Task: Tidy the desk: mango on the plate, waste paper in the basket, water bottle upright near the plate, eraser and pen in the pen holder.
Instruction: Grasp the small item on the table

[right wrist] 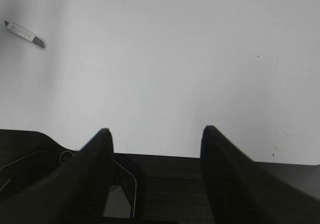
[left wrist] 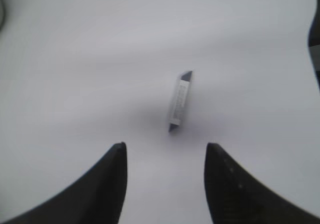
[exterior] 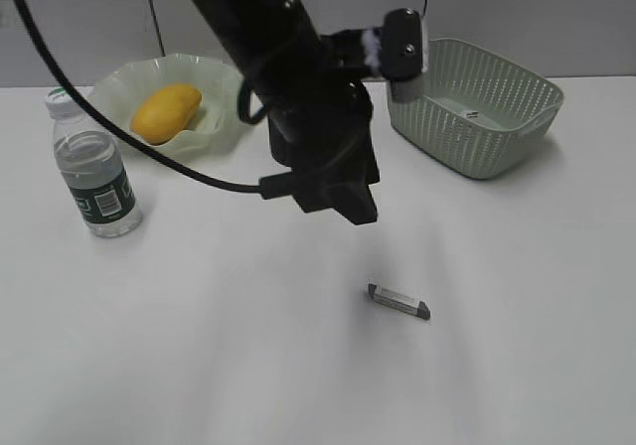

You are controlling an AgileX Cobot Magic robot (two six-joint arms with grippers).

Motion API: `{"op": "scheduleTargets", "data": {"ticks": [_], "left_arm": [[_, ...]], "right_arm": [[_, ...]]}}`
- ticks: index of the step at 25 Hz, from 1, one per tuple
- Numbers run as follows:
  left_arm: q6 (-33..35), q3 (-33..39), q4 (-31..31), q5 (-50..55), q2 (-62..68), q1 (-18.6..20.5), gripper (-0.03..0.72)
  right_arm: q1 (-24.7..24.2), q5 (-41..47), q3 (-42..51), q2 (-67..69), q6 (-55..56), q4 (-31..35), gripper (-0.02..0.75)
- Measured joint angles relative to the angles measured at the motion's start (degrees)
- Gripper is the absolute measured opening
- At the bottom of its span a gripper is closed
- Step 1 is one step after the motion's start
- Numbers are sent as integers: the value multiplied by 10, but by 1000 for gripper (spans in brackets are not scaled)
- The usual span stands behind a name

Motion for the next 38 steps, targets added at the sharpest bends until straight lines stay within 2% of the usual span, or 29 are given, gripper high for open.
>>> {"op": "scheduleTargets", "data": {"ticks": [4, 9, 20, 27, 38], "left_arm": [[2, -6, 33, -49, 30, -37, 361], [10, -19, 36, -64, 77, -66, 344], [26, -24, 41, -49, 122, -66, 335], [29, -28, 41, -83, 151, -66, 335], [30, -65, 33, -67, 184, -66, 323]], "right_arm": [[0, 1, 32, -47, 0, 0, 446], [0, 1, 80, -84, 0, 0, 446], [0, -17, 130, -222, 18, 0, 446], [0, -23, 178, -299, 39, 0, 446], [0, -22, 184, -323, 46, 0, 445]]}}
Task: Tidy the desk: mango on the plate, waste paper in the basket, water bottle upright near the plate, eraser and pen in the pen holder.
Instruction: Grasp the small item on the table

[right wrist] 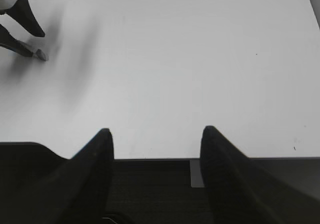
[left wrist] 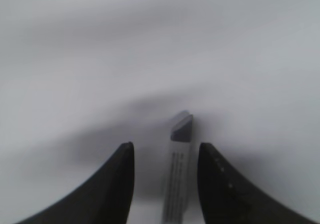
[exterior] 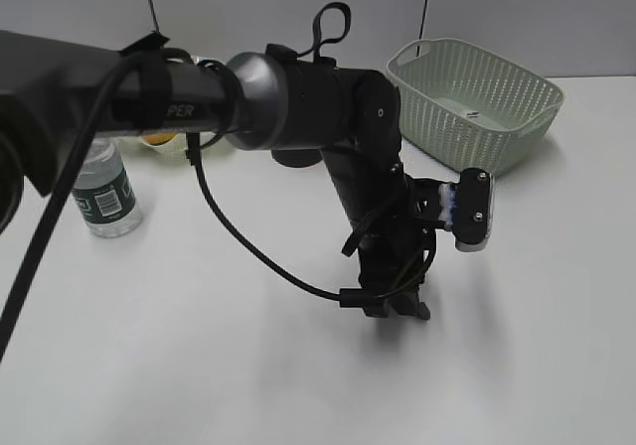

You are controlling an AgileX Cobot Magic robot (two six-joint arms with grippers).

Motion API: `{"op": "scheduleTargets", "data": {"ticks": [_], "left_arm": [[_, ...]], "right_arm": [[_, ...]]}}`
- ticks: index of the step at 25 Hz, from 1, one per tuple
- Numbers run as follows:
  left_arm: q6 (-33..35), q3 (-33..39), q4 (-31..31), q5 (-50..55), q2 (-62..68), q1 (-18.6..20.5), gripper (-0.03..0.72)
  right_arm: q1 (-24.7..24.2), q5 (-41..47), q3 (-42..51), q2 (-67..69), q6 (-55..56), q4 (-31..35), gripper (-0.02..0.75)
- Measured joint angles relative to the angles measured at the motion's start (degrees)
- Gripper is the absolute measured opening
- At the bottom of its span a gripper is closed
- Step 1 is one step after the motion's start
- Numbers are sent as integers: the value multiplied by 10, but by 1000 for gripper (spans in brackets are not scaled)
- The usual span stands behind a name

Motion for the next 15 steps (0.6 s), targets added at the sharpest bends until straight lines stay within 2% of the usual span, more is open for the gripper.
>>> {"op": "scheduleTargets", "data": {"ticks": [7, 15], "left_arm": [[0, 0, -8, 14, 0, 0, 322], [0, 0, -7, 20, 0, 0, 322]], "right_arm": [[0, -60, 22, 0, 3, 3, 445], [0, -70, 26, -1, 5, 4, 445]]}}
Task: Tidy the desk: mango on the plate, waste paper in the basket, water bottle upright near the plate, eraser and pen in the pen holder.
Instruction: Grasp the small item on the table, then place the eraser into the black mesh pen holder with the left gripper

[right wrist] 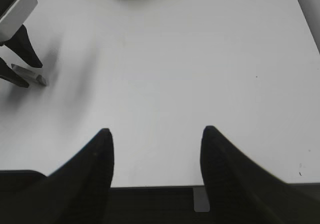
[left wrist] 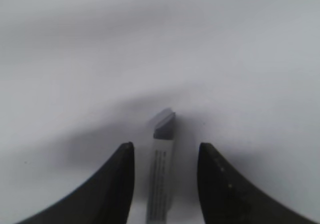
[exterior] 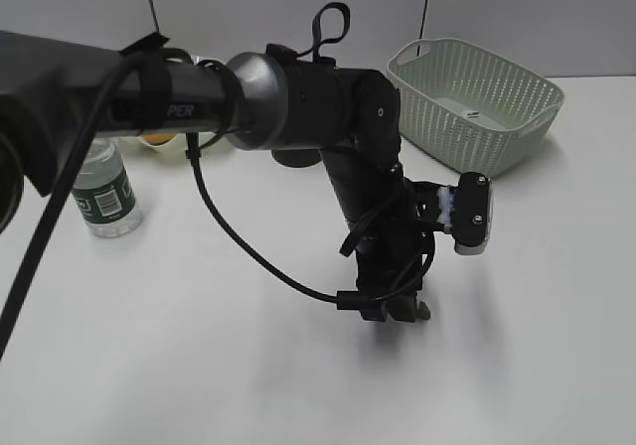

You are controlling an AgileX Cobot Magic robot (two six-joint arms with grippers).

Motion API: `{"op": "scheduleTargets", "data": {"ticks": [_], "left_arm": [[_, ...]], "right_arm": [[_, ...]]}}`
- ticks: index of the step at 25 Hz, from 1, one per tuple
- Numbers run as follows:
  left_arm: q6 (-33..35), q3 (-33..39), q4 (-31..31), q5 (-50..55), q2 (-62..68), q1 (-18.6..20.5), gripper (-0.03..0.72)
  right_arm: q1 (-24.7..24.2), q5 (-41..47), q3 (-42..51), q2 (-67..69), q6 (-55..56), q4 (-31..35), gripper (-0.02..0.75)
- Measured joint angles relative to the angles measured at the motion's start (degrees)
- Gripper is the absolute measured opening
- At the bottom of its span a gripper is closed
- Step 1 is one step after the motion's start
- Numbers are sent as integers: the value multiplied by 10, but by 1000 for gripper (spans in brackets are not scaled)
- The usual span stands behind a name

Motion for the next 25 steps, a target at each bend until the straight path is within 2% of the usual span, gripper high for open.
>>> {"op": "scheduleTargets", "data": {"ticks": [7, 10, 12, 13, 18, 22, 25], "left_arm": [[0, -3, 2, -2, 16, 2, 304], [-1, -4, 2, -5, 17, 2, 219], [-10, -6, 2, 1, 17, 2, 111], [-14, -8, 2, 8, 17, 2, 84], [-27, -19, -4, 39, -19, 14, 87], [-32, -22, -34, -4, -91, 50, 87], [-35, -26, -118, -41, -137, 108, 87]], "right_arm": [[0, -2, 0, 0, 0, 0, 445], [0, -2, 0, 0, 0, 0, 445], [0, -2, 0, 0, 0, 0, 445], [0, -2, 0, 0, 0, 0, 445], [0, -2, 0, 0, 0, 0, 445], [0, -4, 0, 0, 0, 0, 445], [0, -4, 0, 0, 1, 0, 445]]}}
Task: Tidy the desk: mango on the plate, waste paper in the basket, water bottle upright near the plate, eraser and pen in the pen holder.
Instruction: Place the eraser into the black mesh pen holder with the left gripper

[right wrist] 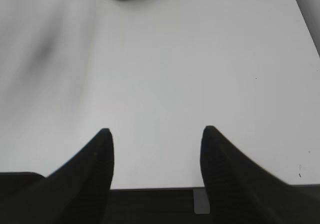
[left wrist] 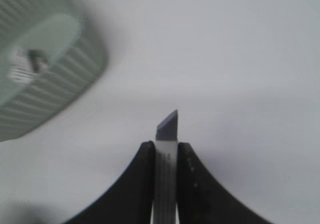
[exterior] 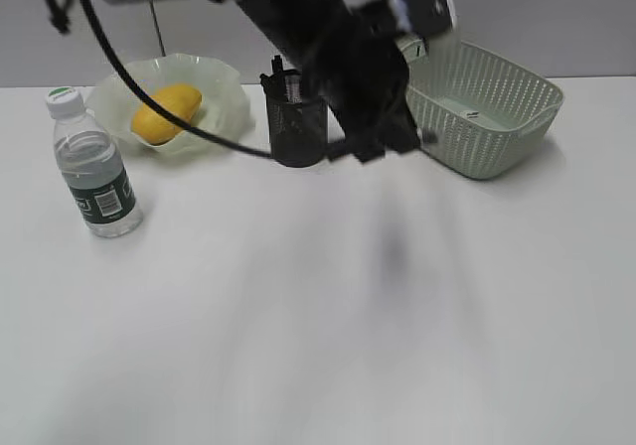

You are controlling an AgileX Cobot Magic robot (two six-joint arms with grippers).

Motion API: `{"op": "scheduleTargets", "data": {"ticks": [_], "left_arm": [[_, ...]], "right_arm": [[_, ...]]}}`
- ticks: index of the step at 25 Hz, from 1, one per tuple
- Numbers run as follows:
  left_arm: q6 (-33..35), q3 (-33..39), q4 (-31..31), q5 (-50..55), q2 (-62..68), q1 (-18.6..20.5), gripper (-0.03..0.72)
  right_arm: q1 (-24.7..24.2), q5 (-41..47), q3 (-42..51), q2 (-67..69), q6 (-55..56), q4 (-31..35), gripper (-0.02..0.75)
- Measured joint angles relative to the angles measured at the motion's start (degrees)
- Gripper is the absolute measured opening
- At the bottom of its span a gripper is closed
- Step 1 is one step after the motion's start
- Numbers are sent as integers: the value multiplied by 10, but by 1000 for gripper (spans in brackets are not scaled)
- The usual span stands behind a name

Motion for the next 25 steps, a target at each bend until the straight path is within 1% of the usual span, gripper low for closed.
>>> {"op": "scheduleTargets", "data": {"ticks": [1, 3, 5, 7, 9, 10, 12, 14, 17, 20, 25], "left_arm": [[-1, 0, -47, -6, -11, 21, 87], [1, 0, -140, -13, -21, 74, 87], [14, 0, -229, -26, -23, 122, 87], [38, 0, -295, -46, -22, 165, 87], [76, 0, -356, -67, -21, 195, 87], [92, 0, -378, -71, -19, 206, 87], [108, 0, -413, -74, -9, 219, 87], [116, 0, -426, -70, 10, 224, 87], [121, 0, -445, -68, 45, 223, 87], [123, 0, -469, -103, 77, 218, 87], [124, 0, -476, -139, 110, 209, 87]], "right_arm": [[0, 0, 0, 0, 0, 0, 445], [0, 0, 0, 0, 0, 0, 445], [0, 0, 0, 0, 0, 0, 445], [0, 0, 0, 0, 0, 0, 445], [0, 0, 0, 0, 0, 0, 445], [0, 0, 0, 0, 0, 0, 445], [0, -1, 0, 0, 0, 0, 445], [0, -1, 0, 0, 0, 0, 445], [0, -1, 0, 0, 0, 0, 445], [0, -1, 0, 0, 0, 0, 445], [0, -1, 0, 0, 1, 0, 445]]}}
